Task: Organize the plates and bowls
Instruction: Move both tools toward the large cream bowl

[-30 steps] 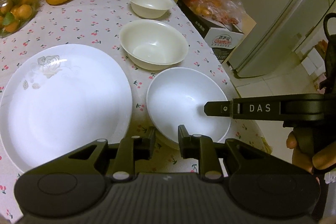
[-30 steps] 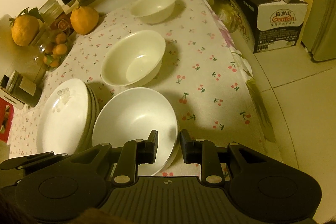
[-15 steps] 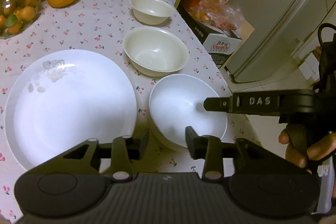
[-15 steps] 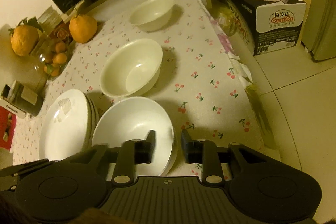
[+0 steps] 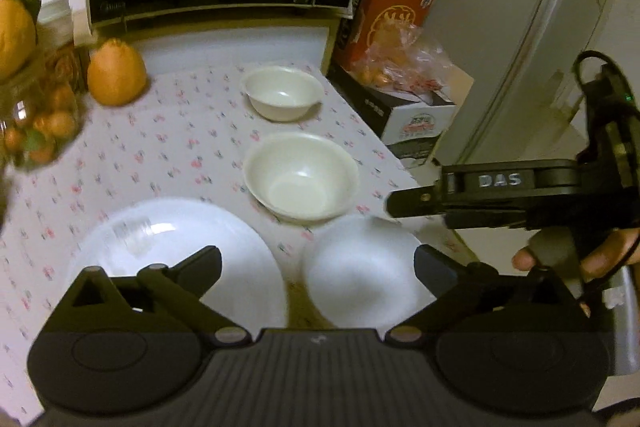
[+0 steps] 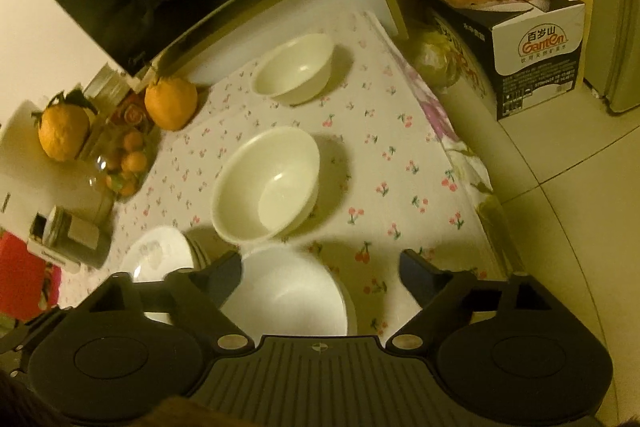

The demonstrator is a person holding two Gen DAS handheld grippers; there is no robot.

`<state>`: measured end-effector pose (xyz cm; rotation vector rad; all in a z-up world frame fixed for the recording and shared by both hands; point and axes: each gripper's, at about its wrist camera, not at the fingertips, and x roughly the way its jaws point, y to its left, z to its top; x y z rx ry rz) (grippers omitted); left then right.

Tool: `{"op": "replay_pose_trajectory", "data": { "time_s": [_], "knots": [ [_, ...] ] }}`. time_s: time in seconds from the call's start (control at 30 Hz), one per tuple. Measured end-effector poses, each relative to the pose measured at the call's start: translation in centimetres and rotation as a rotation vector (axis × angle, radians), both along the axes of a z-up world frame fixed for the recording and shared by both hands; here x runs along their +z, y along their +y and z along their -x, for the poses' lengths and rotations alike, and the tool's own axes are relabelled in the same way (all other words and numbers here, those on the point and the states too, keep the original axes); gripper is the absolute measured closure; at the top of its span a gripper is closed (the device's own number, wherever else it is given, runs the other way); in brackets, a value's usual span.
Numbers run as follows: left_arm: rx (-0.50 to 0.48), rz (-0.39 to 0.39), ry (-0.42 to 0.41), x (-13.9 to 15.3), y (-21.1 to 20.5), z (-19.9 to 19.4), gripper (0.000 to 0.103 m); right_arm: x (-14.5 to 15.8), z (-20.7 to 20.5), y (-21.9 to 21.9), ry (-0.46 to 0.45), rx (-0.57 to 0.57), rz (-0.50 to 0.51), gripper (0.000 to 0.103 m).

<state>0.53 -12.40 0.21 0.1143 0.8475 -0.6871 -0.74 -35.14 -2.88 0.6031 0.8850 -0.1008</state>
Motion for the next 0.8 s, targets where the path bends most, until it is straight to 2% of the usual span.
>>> {"op": "replay_pose_trajectory", "data": {
  "time_s": [0.2,0.37,0.53,0.67,0.8],
  "knots": [
    [0.025,-0.040,-0.040,-0.2,-0.3,-2.9,0.000,-0.1,-1.2,-1.3,-0.030,-0.049,-0.068,0.009],
    [0.001,0.027,-0.042,-1.0,-0.2,-5.6,0.003,-0.8,-2.0,-1.7,-0.065,-0.074,-0.100,0.009],
    [-0.008,0.083,-0.005,-1.6,-0.6,-8.2,0.017,-1.1,-2.7,-1.8,-0.092,-0.101,-0.122,0.009],
    [-0.005,0.064,0.021,-2.7,-0.9,-9.2,0.031,-1.4,-3.0,-1.8,-0.105,-0.131,-0.129,0.010],
    [0.009,0.081,0.079,-3.7,-0.6,-10.4,0.045,-1.9,-3.5,-1.6,-0.096,-0.143,-0.140,0.010]
  ]
}}
